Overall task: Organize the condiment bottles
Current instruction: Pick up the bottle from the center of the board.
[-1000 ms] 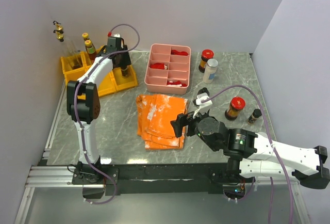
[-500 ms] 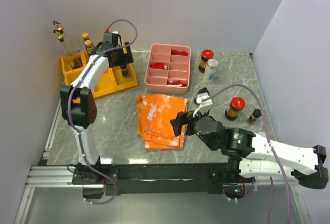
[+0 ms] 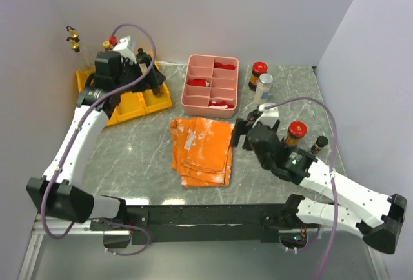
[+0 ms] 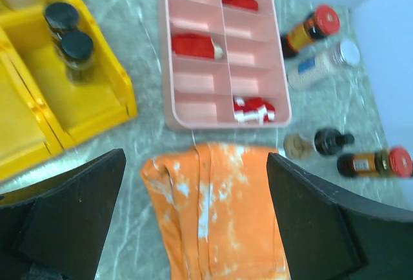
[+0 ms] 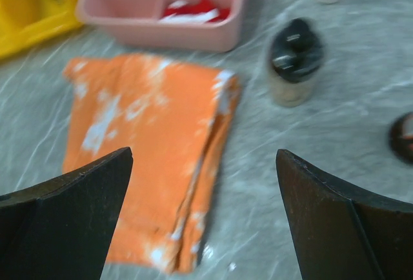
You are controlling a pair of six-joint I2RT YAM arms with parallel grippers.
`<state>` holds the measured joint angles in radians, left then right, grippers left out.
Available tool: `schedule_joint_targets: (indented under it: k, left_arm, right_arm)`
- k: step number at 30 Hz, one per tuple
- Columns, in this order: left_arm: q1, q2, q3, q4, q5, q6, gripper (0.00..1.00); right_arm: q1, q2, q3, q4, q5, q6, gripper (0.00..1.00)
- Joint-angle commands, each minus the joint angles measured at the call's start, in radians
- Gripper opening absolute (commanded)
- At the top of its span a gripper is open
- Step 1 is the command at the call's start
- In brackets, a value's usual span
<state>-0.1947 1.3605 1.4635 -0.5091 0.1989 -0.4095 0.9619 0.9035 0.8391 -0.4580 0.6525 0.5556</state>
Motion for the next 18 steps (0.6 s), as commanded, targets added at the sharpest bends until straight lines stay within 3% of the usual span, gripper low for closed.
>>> schedule_joint_targets:
  k: [1, 7, 12, 18]
  left_arm:
    - [-0.005, -0.075, -0.144, 0.069, 0.047, 0.011, 0.96]
    - [-0.017, -0.138, -0.273, 0.178, 0.011, -0.002, 0.97]
    - [-0.017, -0.119, -0.256, 0.126, 0.005, 0.006, 0.96]
    - [-0.017, -0.144, -0.279, 0.142, 0.02, -0.002, 0.96]
  right_arm:
    - [-0.182, 0.008, 0.005, 0.007, -0.045, -0.019, 1.0]
    - [-0.362, 0.096, 0.032, -0.03, -0.062, 0.015, 1.0]
    - [-0.59, 0.127, -0.021, -0.05, -0.066, 0.099, 1.0]
    - [-0.709, 0.089, -0.021, -0.068, -0.039, 0.129, 1.0]
